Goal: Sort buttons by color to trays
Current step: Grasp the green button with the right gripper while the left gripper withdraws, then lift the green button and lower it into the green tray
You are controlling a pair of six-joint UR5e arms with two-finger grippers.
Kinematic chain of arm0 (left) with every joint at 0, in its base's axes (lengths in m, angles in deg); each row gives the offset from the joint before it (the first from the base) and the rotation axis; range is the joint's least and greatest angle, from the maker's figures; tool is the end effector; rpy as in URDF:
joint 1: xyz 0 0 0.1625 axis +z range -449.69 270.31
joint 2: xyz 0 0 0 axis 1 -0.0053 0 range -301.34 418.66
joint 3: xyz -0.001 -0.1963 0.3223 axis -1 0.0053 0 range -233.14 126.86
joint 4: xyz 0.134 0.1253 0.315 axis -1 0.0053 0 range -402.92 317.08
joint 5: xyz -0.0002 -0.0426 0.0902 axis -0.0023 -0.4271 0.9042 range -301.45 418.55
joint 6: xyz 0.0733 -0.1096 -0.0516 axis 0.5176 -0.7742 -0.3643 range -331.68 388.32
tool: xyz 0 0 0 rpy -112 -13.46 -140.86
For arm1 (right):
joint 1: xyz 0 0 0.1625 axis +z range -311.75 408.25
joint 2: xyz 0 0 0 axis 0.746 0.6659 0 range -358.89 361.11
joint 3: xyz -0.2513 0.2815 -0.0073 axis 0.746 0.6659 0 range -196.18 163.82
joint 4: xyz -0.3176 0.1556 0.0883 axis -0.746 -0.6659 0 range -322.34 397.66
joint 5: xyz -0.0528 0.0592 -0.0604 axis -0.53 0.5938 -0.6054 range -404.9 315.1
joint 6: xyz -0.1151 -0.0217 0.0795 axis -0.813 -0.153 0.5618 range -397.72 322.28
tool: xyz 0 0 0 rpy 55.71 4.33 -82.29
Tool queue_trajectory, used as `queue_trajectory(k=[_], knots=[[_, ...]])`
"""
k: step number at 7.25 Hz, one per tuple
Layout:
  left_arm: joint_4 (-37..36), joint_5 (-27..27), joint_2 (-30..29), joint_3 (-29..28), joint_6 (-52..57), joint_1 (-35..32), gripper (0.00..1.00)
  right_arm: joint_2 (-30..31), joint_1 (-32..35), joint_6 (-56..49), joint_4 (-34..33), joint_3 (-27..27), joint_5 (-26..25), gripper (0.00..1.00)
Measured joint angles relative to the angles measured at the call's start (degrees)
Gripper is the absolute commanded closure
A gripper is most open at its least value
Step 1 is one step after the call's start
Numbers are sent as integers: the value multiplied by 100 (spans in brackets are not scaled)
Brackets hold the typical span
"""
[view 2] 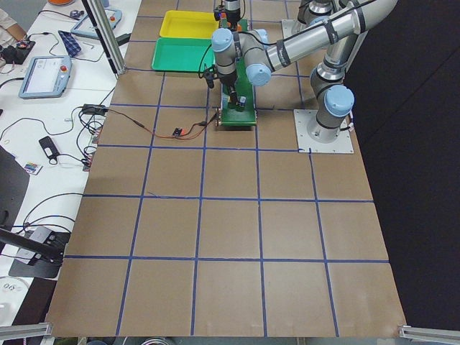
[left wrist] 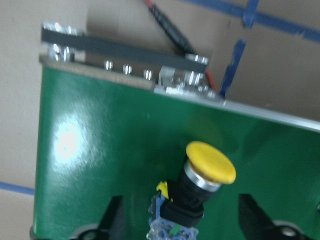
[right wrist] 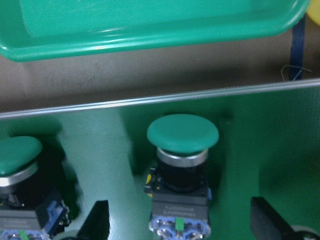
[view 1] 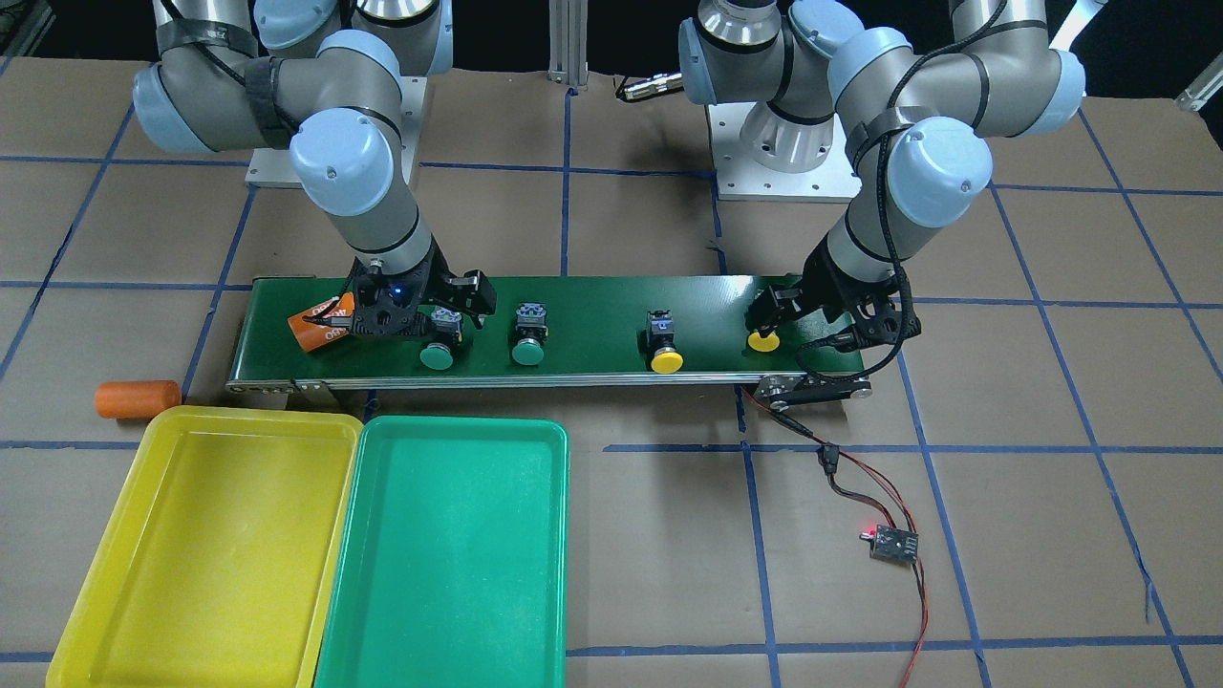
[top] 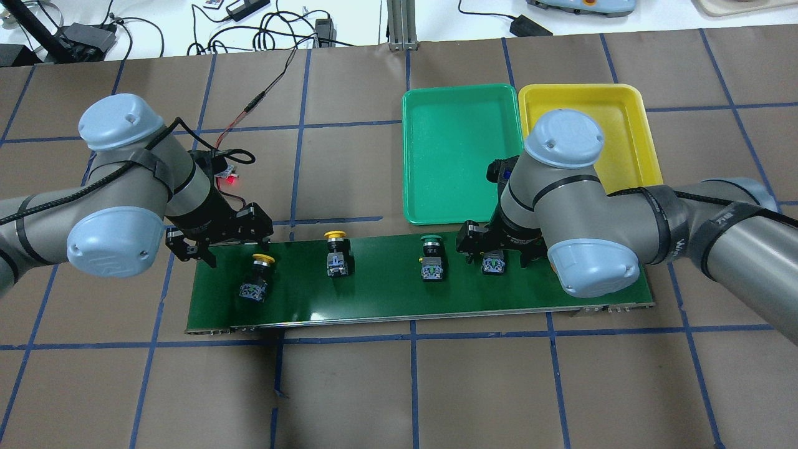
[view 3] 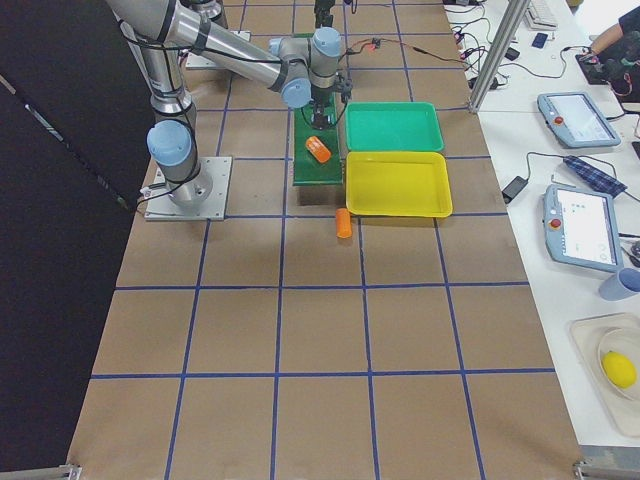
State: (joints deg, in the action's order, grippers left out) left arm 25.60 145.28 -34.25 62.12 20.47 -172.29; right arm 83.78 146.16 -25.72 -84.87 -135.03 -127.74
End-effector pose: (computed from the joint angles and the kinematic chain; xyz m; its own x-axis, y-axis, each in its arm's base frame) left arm -0.0886 -0.4157 0.2272 -0.9624 -0.2686 0.0403 -0.2620 0.9572 0.1230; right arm 0.2063 -0.3879 0.1901 -0.9909 0.0798 -0.1084 0.0704 0.9936 0.0880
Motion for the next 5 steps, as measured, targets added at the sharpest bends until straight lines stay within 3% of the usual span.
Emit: queue_trajectory(k=[1,5], knots=[[181,-13,-7,-305,-14,-15,0,-52,0,-26,-65,11,-25,100],[1889,76,-70,-2321,-161,-470,0,69,-16,-77,-20,80,-81,100]])
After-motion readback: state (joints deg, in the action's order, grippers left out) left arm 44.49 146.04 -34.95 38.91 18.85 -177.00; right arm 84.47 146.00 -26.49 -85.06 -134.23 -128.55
